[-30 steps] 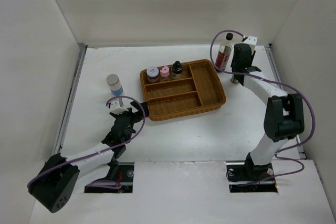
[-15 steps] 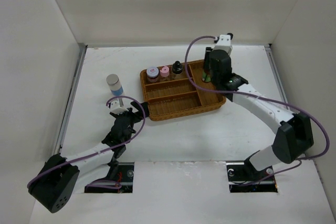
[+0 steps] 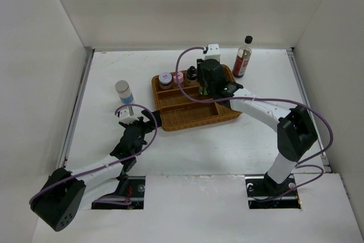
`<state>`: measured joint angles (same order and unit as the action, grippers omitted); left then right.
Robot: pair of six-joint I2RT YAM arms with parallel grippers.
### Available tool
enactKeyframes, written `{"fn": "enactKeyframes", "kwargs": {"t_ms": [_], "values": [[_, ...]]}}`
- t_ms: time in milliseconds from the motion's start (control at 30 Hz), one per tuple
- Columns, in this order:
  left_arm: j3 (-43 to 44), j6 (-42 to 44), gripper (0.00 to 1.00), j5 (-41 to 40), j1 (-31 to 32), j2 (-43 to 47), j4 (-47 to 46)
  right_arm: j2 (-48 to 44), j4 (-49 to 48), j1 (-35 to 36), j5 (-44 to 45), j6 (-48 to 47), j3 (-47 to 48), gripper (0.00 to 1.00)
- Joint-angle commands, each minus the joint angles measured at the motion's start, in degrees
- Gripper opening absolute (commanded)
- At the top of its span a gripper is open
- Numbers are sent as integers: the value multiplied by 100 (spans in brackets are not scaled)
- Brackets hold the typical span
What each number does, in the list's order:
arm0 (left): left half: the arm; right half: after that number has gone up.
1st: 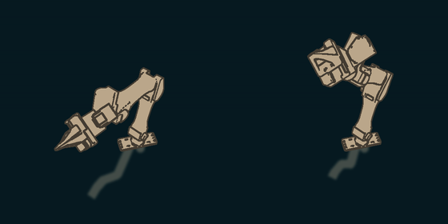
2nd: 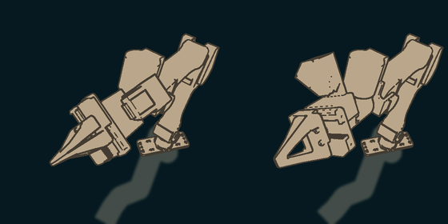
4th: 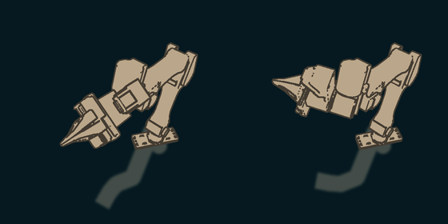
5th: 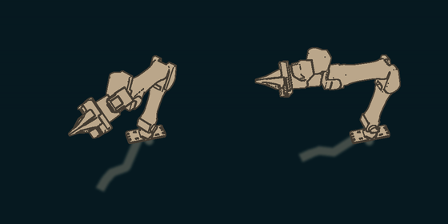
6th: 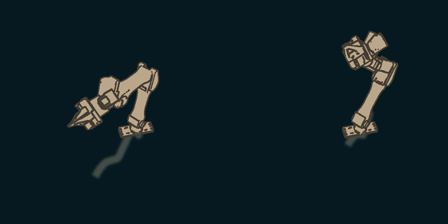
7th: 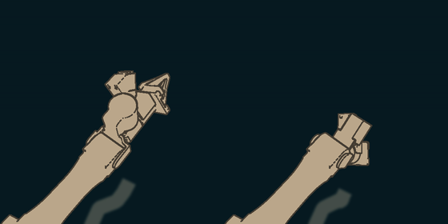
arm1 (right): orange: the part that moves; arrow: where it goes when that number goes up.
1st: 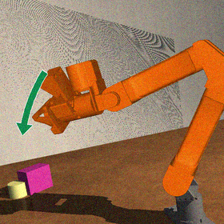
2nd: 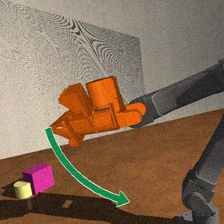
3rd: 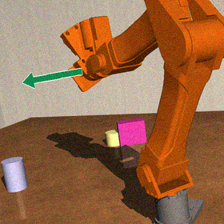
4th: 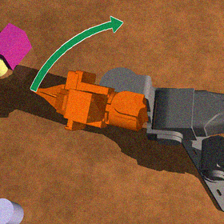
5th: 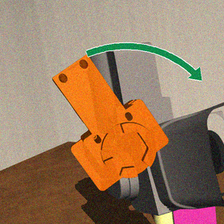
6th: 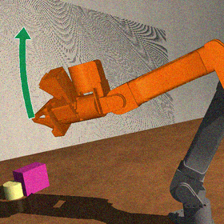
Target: Organize the condiment bottles
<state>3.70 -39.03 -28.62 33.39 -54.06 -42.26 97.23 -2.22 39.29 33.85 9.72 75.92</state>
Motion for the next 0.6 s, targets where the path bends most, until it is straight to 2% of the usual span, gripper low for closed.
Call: {"fn": "enactKeyframes", "kwargs": {"t_ms": [0, 367, 567], "values": [[95, -26, 100, 50, -47, 80, -292, 41, -780, 109, 105, 109, 336, 31], [95, 0, 100, 15, -56, 115, -283, 331, -868, 127, 70, 356, -103, 35], [192, 44, 100, -21, -117, 80, -81, 393, -1026, 127, 43, 364, -367, 43]]}}
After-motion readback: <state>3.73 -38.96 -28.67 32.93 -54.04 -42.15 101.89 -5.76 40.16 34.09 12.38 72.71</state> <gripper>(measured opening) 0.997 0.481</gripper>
